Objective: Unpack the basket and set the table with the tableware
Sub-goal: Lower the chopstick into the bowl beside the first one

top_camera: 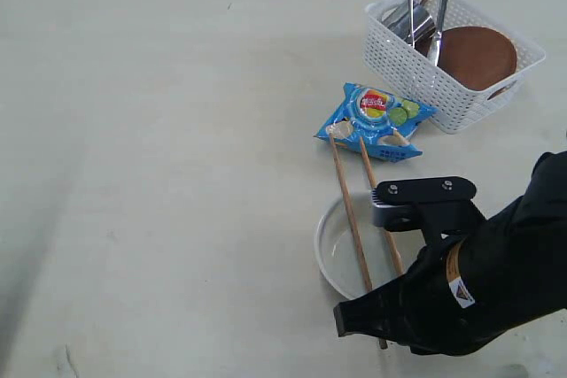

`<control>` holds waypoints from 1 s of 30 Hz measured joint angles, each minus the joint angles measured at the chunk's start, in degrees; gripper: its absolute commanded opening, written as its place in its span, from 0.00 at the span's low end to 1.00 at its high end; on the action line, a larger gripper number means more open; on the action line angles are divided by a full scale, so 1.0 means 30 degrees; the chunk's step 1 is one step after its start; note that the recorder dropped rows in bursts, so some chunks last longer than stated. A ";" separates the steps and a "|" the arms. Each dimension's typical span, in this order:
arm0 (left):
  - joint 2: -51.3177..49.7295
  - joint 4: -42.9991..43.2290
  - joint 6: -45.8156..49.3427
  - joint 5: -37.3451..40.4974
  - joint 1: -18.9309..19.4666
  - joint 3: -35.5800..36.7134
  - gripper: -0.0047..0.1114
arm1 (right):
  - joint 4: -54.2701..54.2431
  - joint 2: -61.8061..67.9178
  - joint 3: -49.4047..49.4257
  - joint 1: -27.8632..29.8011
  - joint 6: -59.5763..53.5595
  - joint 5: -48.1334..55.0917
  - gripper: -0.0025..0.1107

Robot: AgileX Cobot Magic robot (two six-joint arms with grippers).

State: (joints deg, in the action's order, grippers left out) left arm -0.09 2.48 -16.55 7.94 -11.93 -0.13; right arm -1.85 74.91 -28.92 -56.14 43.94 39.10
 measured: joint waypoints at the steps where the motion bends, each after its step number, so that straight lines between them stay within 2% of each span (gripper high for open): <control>1: 0.0000 0.0000 0.0000 0.0000 0.0000 0.0000 0.04 | 0.0000 0.0000 0.0000 0.0000 0.0000 0.0000 0.10; 4: 0.0000 0.0000 0.0000 0.0000 0.0000 0.0000 0.04 | 0.0000 0.0000 0.0000 0.0000 0.0000 0.0000 0.23; 5: 0.0000 0.0000 0.0000 0.0000 0.0000 0.0000 0.04 | 0.0000 0.0000 0.0000 0.0000 0.0000 0.0000 0.24; 30: 0.0000 0.0000 0.0000 0.0000 0.0000 0.0000 0.04 | -0.0001 0.0000 0.0000 0.0000 0.0072 0.0473 0.24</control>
State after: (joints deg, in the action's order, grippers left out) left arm -0.09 2.48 -16.55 7.94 -11.93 -0.13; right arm -1.86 74.91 -28.92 -56.14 44.16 40.52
